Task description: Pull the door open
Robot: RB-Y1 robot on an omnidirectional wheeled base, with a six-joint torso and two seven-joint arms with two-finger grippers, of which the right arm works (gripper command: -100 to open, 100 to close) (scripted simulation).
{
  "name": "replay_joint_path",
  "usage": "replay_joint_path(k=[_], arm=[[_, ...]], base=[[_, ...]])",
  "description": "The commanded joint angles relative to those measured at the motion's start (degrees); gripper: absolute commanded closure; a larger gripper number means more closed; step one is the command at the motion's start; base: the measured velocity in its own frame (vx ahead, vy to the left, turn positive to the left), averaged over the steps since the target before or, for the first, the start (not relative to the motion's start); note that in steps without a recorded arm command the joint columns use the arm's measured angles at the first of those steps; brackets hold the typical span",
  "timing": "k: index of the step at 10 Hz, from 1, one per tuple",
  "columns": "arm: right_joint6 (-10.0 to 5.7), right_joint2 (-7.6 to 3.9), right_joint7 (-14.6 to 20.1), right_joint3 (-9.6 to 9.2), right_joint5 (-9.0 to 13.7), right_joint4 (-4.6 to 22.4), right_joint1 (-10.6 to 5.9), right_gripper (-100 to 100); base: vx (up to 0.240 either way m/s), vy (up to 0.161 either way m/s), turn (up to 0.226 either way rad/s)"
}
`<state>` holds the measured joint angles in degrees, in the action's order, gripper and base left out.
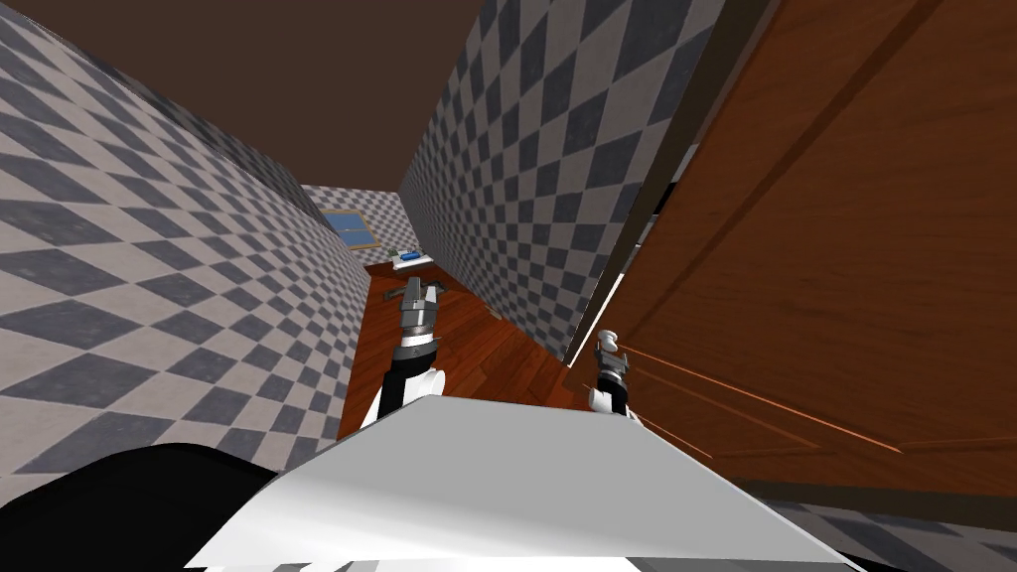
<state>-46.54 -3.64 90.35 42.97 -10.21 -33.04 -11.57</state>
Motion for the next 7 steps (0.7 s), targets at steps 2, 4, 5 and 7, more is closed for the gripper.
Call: replay_joint_path(k=[2, 4, 5, 7], arm=[[-0.84, -0.82, 1.0, 0.48, 0.2, 1.1, 0.44, -100], [-0.39, -0.48, 0.7, 0.34, 0.1, 0.2, 0.47, 100], [-0.39, -0.48, 0.7, 0.34, 0.1, 0.2, 0.47, 100], [-0.39, -0.48, 0.7, 0.34, 0.1, 0.2, 0.47, 100]], base=[[0.164, -0.087, 0.056], [0.035, -0.016, -0.008], [-0.029, 0.005, -0.001], [-0.021, 0.006, 0.006]])
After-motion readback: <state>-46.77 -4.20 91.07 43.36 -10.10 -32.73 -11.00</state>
